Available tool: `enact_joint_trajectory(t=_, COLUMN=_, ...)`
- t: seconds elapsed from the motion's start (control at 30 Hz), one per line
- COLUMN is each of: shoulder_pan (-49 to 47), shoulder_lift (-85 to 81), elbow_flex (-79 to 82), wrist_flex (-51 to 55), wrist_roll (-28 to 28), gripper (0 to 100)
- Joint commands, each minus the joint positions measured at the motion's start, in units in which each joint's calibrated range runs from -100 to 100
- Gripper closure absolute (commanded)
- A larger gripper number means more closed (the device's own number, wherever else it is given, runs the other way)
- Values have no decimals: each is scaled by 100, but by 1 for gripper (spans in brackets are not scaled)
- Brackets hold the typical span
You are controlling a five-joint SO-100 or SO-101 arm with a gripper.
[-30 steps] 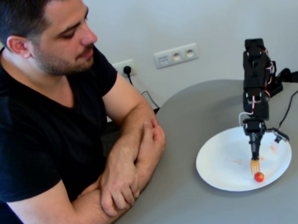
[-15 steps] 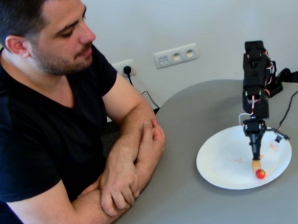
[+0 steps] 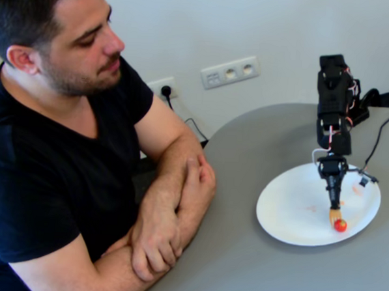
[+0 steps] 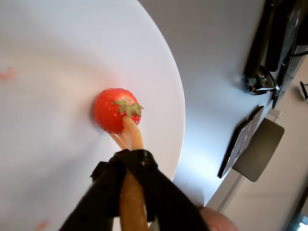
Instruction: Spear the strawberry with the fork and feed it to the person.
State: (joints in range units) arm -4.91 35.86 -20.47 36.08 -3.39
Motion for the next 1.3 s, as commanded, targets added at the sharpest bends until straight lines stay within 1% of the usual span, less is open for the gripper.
enact_joint_trajectory(t=0.0, shoulder_pan=-2, shoulder_lift=-92, elbow_flex=-721, wrist_flex=474, wrist_roll=-33, gripper=99)
enact_joint_trajectory(t=0.07, shoulder_pan=-2, shoulder_lift=-109, elbow_flex=-1100, wrist_flex=761, wrist_roll=-33, gripper=99)
enact_joint_trajectory(t=0.1, shoulder_pan=-2, shoulder_lift=-58, elbow_flex=-1605, wrist_flex=1135, wrist_roll=-33, gripper=99)
enact_joint_trajectory(t=0.23, shoulder_pan=13, shoulder_lift=-109, elbow_flex=-1875, wrist_flex=1301, wrist_roll=-123, gripper=99)
enact_joint_trajectory(t=0.33, shoulder_pan=58, shoulder_lift=-109, elbow_flex=-2416, wrist_flex=1745, wrist_roll=-123, gripper=99)
enact_joint_trajectory(t=0.4, shoulder_pan=140, shoulder_lift=-117, elbow_flex=-3363, wrist_flex=2310, wrist_roll=-75, gripper=99)
enact_joint_trajectory(t=0.47, shoulder_pan=177, shoulder_lift=-117, elbow_flex=-3904, wrist_flex=2667, wrist_roll=-70, gripper=99)
enact_joint_trajectory(t=0.5, shoulder_pan=222, shoulder_lift=-109, elbow_flex=-4535, wrist_flex=3094, wrist_roll=-70, gripper=99)
enact_joint_trajectory(t=0.7, shoulder_pan=737, shoulder_lift=-109, elbow_flex=-5608, wrist_flex=3920, wrist_roll=-123, gripper=99)
enact_joint_trajectory(t=0.9, shoulder_pan=901, shoulder_lift=-16, elbow_flex=-7655, wrist_flex=5226, wrist_roll=-70, gripper=99)
enact_joint_trajectory(t=1.07, shoulder_pan=1043, shoulder_lift=-33, elbow_flex=-7791, wrist_flex=5591, wrist_roll=-117, gripper=99)
enact_joint_trajectory(t=1.17, shoulder_pan=1431, shoulder_lift=467, elbow_flex=-7791, wrist_flex=5313, wrist_roll=-243, gripper=99)
enact_joint_trajectory(t=1.27, shoulder_pan=1617, shoulder_lift=696, elbow_flex=-7773, wrist_flex=5609, wrist_roll=-248, gripper=99)
